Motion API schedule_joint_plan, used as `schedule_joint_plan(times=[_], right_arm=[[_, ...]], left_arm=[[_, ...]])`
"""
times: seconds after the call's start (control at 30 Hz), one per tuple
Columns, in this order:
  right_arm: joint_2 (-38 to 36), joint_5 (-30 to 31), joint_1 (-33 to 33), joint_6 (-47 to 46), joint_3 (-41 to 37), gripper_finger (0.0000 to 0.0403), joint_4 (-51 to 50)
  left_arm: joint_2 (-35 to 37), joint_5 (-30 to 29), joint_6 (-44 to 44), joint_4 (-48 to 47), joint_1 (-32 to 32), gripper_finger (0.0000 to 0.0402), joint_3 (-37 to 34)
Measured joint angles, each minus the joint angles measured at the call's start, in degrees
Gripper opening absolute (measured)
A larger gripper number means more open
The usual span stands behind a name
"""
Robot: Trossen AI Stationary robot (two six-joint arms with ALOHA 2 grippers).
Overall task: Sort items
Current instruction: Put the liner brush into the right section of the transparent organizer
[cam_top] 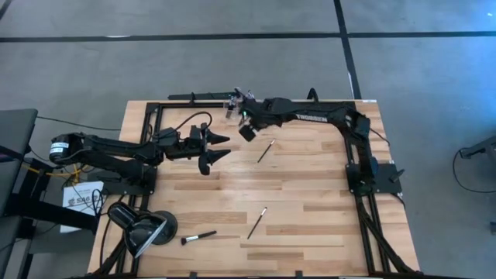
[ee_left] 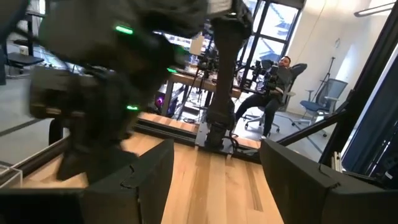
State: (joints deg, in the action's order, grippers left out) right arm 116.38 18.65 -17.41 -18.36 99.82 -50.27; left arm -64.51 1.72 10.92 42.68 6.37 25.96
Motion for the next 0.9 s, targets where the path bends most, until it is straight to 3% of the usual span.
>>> schedule_joint_plan(times=[0.13,0.33,0.53,0.67,0.9], right_arm=[[-4.55,6.39,3.98,-0.46,-7.01,0.0000,0.11],[-9.22,7.96,9.52,-7.63,-21.21,0.0000,3.48],[-16.07,22.01,13.64,-16.64,-32.99,0.0000,4.01],[-23.36,25.35,13.01,-22.86,-41.91,0.0000,5.95],[-36.56,25.18,11.18,-23.26,-58.45,0.0000,27.04]], left_arm=[[-0.04,0.00,0.04,-0.50,0.00,0.0237,0.00],[-0.07,0.00,0.05,-0.72,0.00,0.0237,0.00],[-0.40,-1.68,0.07,-0.66,0.00,0.0237,0.00],[-2.21,-3.63,0.07,-0.65,0.00,0.0237,0.02],[-11.53,-5.16,0.07,-2.92,-0.86,0.0228,6.06]])
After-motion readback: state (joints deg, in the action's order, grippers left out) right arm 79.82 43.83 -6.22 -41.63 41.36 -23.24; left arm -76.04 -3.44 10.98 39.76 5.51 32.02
